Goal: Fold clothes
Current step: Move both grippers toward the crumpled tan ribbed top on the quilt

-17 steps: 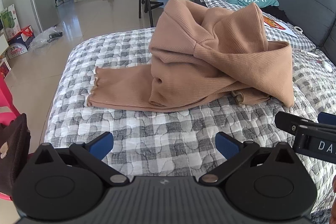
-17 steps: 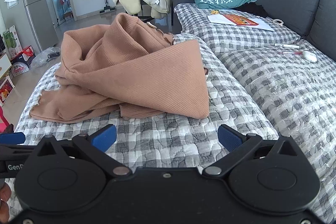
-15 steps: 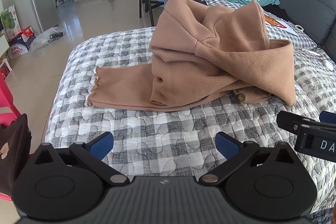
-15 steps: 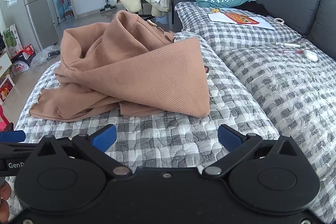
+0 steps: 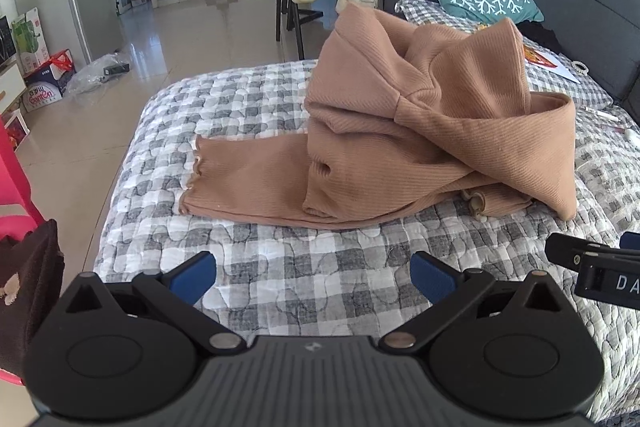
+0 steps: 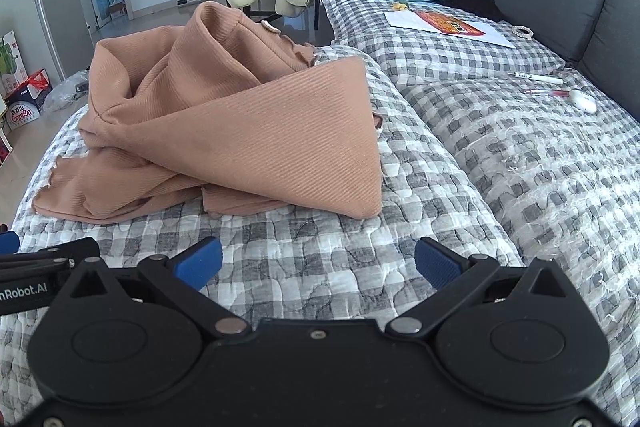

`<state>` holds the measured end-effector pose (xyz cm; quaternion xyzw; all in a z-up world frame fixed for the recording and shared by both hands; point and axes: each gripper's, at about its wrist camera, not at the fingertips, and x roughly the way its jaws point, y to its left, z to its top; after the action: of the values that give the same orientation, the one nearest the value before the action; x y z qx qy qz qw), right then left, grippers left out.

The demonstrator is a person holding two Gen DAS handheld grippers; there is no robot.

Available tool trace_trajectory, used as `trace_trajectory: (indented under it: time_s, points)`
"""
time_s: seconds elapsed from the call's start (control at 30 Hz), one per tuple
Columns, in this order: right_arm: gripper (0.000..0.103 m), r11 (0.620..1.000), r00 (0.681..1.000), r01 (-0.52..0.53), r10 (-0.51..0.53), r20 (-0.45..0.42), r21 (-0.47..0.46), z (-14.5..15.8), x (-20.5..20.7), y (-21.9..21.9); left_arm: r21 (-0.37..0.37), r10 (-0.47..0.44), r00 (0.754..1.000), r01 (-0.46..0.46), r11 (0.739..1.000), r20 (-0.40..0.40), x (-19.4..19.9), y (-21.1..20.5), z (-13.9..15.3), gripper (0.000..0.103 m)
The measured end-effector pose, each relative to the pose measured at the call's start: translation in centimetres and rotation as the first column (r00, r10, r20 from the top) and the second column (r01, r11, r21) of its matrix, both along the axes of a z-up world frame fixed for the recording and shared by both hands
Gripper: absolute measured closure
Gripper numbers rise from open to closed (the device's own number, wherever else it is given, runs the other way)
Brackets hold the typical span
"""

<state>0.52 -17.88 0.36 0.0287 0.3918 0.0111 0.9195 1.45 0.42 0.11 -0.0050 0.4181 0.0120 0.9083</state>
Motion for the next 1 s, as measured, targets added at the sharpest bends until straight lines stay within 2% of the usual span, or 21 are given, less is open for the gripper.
trace_trajectory:
  time_s: [0.1, 0.17, 0.23, 0.3, 0.47, 0.7, 0.87, 1.0]
  points:
    - [0.001, 1.0, 1.0, 0.017, -0.017, -0.011, 0.021, -0.1, 0.3, -0.8, -0.081, -0.004, 0.999, 0.001, 0.997, -0.037, 0.6, 1.2, -0.3, 0.0]
    - [0.004, 0.999, 1.0, 0.029, -0.028, -0.013, 0.044, 0.0, 0.6, -1.3, -0.151, 0.025, 0.999, -0.027, 0.988, -0.021, 0.7, 2.2, -0.6, 0.0]
    - [0.005, 0.998, 1.0, 0.018, -0.017, -0.018, 0.061, -0.1, 0.9, -1.8, -0.172, 0.063, 0.998, -0.063, 0.983, -0.007, 0.6, 2.8, -0.7, 0.0]
    - [0.006, 0.998, 1.0, 0.016, -0.014, -0.023, 0.06, -0.3, 1.4, -2.0, -0.161, 0.093, 0.996, -0.092, 0.983, -0.002, 0.7, 3.1, -0.8, 0.0]
    - [0.006, 0.998, 0.999, 0.013, -0.01, -0.04, 0.066, -0.9, 2.1, -2.3, -0.108, 0.072, 0.997, -0.072, 0.992, -0.003, 1.1, 3.0, -0.8, 0.0]
    - [0.006, 0.999, 0.998, 0.022, -0.02, -0.052, 0.034, -1.5, 2.9, -2.1, -0.114, 0.068, 0.997, -0.071, 0.991, -0.024, 1.5, 3.5, -1.0, 0.0]
    - [0.006, 0.999, 0.998, 0.033, -0.031, -0.054, 0.04, -1.5, 3.3, -2.1, -0.074, 0.062, 0.998, -0.063, 0.995, -0.018, 1.8, 3.5, -0.8, 0.0]
    - [0.006, 0.999, 0.999, 0.027, -0.025, -0.048, 0.041, -1.2, 3.5, -1.8, -0.071, 0.061, 0.998, -0.062, 0.996, -0.024, 2.0, 3.6, -0.9, 0.0]
